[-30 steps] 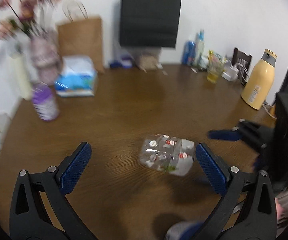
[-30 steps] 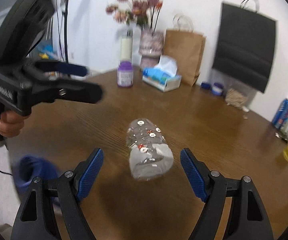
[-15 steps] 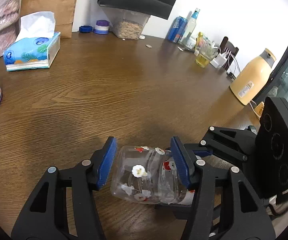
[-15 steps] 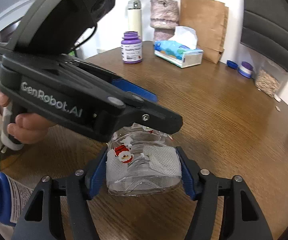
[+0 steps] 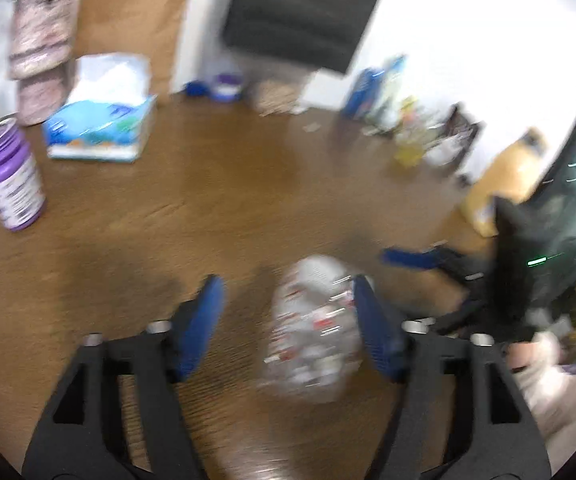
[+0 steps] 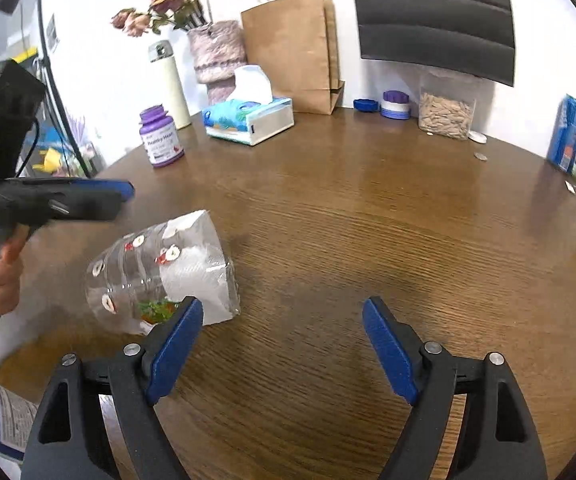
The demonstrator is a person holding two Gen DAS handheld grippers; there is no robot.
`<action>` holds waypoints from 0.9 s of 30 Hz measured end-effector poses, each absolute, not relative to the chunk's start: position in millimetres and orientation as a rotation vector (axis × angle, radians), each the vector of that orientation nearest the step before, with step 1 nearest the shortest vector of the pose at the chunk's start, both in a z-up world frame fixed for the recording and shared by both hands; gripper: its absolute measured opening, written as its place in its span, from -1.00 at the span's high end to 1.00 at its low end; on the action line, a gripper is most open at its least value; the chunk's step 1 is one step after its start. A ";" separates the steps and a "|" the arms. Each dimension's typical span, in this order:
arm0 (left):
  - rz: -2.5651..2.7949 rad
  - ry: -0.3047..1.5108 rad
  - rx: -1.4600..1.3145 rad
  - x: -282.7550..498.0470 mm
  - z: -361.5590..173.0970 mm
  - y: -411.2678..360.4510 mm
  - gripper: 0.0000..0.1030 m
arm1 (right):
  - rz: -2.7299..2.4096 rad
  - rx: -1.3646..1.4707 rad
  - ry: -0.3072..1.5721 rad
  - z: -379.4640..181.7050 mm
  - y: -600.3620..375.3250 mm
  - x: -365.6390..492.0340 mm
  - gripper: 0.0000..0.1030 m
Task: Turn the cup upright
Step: 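Lift the cup with the left gripper and rotate it rim-up, then close the right gripper on the upright cup while the left gripper opens and releases it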
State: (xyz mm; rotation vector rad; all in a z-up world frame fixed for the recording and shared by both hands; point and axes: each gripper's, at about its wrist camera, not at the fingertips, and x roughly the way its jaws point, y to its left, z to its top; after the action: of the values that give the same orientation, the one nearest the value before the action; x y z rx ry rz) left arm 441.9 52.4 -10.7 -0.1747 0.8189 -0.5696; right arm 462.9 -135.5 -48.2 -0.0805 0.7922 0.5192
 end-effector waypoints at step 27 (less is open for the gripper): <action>-0.353 0.504 0.288 350.2 70.3 -57.4 -0.12 | 0.928 0.604 0.547 49.2 -190.6 423.2 -0.69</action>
State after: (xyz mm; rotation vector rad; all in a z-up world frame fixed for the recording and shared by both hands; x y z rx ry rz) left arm 350.2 -57.4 70.3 0.2877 0.5040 -0.3529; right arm 423.2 -190.6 49.2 0.6039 0.5466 0.9285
